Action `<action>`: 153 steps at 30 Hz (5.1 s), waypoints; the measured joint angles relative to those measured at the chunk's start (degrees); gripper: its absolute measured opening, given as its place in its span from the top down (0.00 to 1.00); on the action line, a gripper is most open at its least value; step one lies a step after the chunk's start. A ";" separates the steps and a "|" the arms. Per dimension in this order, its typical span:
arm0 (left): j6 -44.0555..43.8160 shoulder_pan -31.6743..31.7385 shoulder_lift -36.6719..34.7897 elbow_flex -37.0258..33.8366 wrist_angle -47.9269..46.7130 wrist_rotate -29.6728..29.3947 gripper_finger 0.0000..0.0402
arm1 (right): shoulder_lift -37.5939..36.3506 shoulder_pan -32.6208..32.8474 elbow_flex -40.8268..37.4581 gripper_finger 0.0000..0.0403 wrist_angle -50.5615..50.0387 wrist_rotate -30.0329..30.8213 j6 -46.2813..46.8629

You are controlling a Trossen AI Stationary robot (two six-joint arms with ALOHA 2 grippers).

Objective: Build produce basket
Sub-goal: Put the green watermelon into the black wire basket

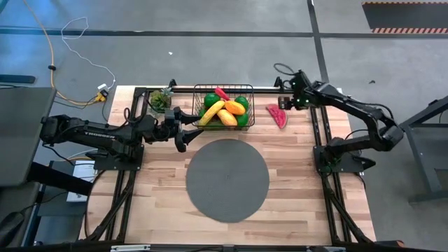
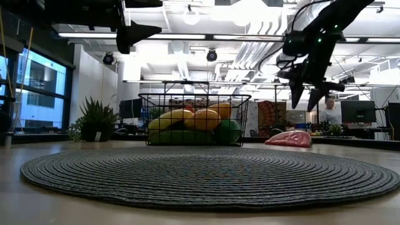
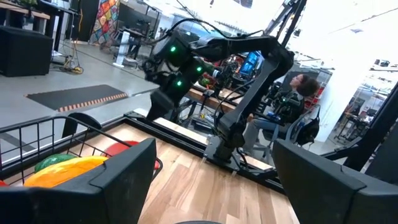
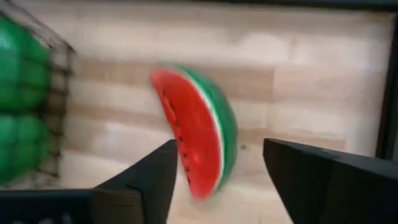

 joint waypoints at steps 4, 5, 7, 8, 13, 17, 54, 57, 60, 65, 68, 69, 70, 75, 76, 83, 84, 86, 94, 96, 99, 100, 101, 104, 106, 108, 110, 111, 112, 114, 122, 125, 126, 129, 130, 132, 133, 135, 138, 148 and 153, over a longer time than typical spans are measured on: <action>-1.02 0.00 0.00 0.00 0.02 -0.01 0.23 | 4.32 0.31 0.00 0.35 -0.46 0.01 -1.23; -1.45 0.00 0.00 0.00 0.04 -0.02 0.23 | 5.57 0.31 0.00 0.33 -0.21 -0.07 -1.23; -1.63 0.00 0.00 0.00 0.03 -0.03 0.23 | 8.06 0.31 0.00 0.31 1.46 -0.82 -1.45; -1.65 0.00 0.00 0.00 0.05 -0.03 0.23 | 9.17 0.33 0.00 0.30 2.30 -1.28 -1.57; -2.88 0.00 0.00 0.01 0.07 -1.03 0.23 | 13.35 0.40 -0.02 0.29 6.52 -0.52 -2.64; -2.93 0.00 0.00 0.02 0.04 -1.36 0.23 | 15.22 0.93 -0.02 0.29 7.42 0.67 -2.72; -2.95 0.00 0.02 0.00 -0.34 -1.40 0.23 | 15.96 2.04 0.26 0.17 12.14 -2.35 -9.78; -2.95 0.00 0.02 0.00 -0.33 -1.36 0.23 | 15.96 2.04 0.26 0.09 12.08 -3.29 -10.23; -2.97 0.00 0.02 0.02 -0.33 -1.32 0.23 | 15.96 2.04 0.26 0.02 12.08 -3.45 -10.66; -3.14 -0.04 0.00 0.01 -0.31 -1.32 0.23 | 15.94 2.05 0.34 0.03 14.06 0.00 -10.54; -4.51 -0.04 0.01 0.01 -0.33 -0.87 0.23 | 15.89 2.12 0.37 0.03 12.52 0.47 -8.29; -4.64 -0.05 0.02 0.01 -0.31 -0.81 0.23 | 15.89 2.21 0.37 0.03 11.49 0.48 -7.25; -4.63 -0.11 0.02 0.00 -0.33 -0.81 0.23 | 15.89 2.35 0.37 0.03 10.40 0.76 -6.67; -4.60 -0.10 0.01 0.01 -0.31 -0.81 0.23 | 17.18 3.42 0.35 0.03 8.89 1.93 -8.99; -4.59 -0.09 0.01 0.02 -0.31 -0.81 0.23 | 17.88 3.70 0.35 0.03 9.08 1.54 -9.30; -4.59 -0.09 0.00 0.01 -0.31 -1.27 0.23 | 22.69 5.23 0.35 0.03 11.25 2.96 -9.13; -4.59 -0.09 0.01 0.01 -0.31 -1.27 0.23 | 23.30 5.39 0.35 0.03 11.16 3.31 -9.15; -4.46 -0.09 0.01 0.01 -0.31 -1.30 0.23 | 24.25 5.55 0.40 0.03 10.96 3.33 -9.04; -4.46 -0.07 0.02 0.00 -0.31 -1.37 0.23 | 25.55 5.48 0.51 0.03 10.66 2.07 -9.06; -4.46 -0.07 0.02 0.02 -0.31 -1.47 0.23 | 25.60 5.47 0.48 0.03 10.21 1.97 -9.06; -4.46 -0.07 0.02 0.02 -0.31 -1.47 0.23 | 25.64 5.47 0.46 0.03 10.09 1.84 -8.70; -4.46 -0.07 0.02 0.00 -0.31 -1.47 0.23 | 25.64 5.47 0.46 0.04 10.02 1.82 -8.40; -4.46 -0.07 0.01 0.01 -0.31 -1.47 0.23 | 25.66 5.47 0.46 0.05 10.00 1.78 -8.17; -4.46 -0.07 0.02 0.01 -0.32 -1.47 0.23 | 25.70 5.44 0.46 0.11 9.98 1.67 -7.05; -4.46 -0.07 0.02 0.02 -0.31 -1.47 0.23 | 25.70 5.44 0.44 0.16 10.00 1.61 -6.70; -4.46 -0.07 0.02 0.02 -0.33 -1.47 0.23 | 25.70 5.44 0.44 0.21 9.97 1.69 -6.57; -4.44 -0.07 0.01 0.01 -0.33 -1.47 0.23 | 25.70 5.47 0.44 0.26 9.88 1.98 -6.33; -4.46 -0.07 0.01 0.01 -0.33 -1.47 0.23 | 25.71 5.46 0.42 0.28 9.84 2.05 -6.15; -4.44 -0.07 0.01 0.01 -0.33 -1.47 0.23 | 25.73 5.44 0.41 0.30 9.77 2.15 -5.83; -4.45 -0.07 0.00 0.02 -0.33 -1.47 0.23 | 25.75 5.47 0.39 0.32 9.73 2.34 -5.58; -4.44 -0.07 0.02 0.02 -0.35 -1.47 0.23 | 25.75 5.44 0.37 0.32 9.69 2.35 -5.45; -4.46 -0.07 0.02 0.02 -0.42 -1.47 0.23 | 25.69 5.42 0.37 0.32 9.66 2.35 -5.47; -4.44 -0.07 0.02 0.02 -0.51 -1.47 0.23 | 25.51 5.42 0.35 0.32 9.65 2.35 -5.57; -4.44 -0.07 0.00 0.02 -0.57 -1.47 0.23 | 23.93 5.42 0.09 0.32 9.94 2.28 -8.07; -4.44 -0.07 0.02 0.01 -0.58 -1.46 0.23 | 23.24 5.42 -0.03 0.32 9.88 2.38 -8.90; -4.44 -0.07 0.02 0.02 -0.81 -1.45 0.23 | 20.97 5.38 -0.26 0.33 8.93 3.22 -9.96; -4.44 -0.07 0.02 0.02 -0.84 -1.45 0.23 | 19.50 5.26 -0.13 0.33 9.56 3.54 -10.23; -4.42 -0.07 0.02 0.02 -0.89 -1.45 0.23 | 16.93 5.01 0.09 0.33 9.96 3.71 -10.48; -3.96 -0.07 0.02 0.02 -1.23 -1.45 0.23 | 12.57 4.64 -0.02 0.33 9.68 3.52 -11.66; -3.96 -0.07 0.02 0.02 -1.18 -1.55 0.23 | -7.70 6.68 0.10 0.33 11.41 -9.31 -13.40; -3.96 -0.07 0.02 0.02 -1.18 -1.62 0.23 | -18.10 12.47 -0.60 0.33 14.40 -13.59 -13.57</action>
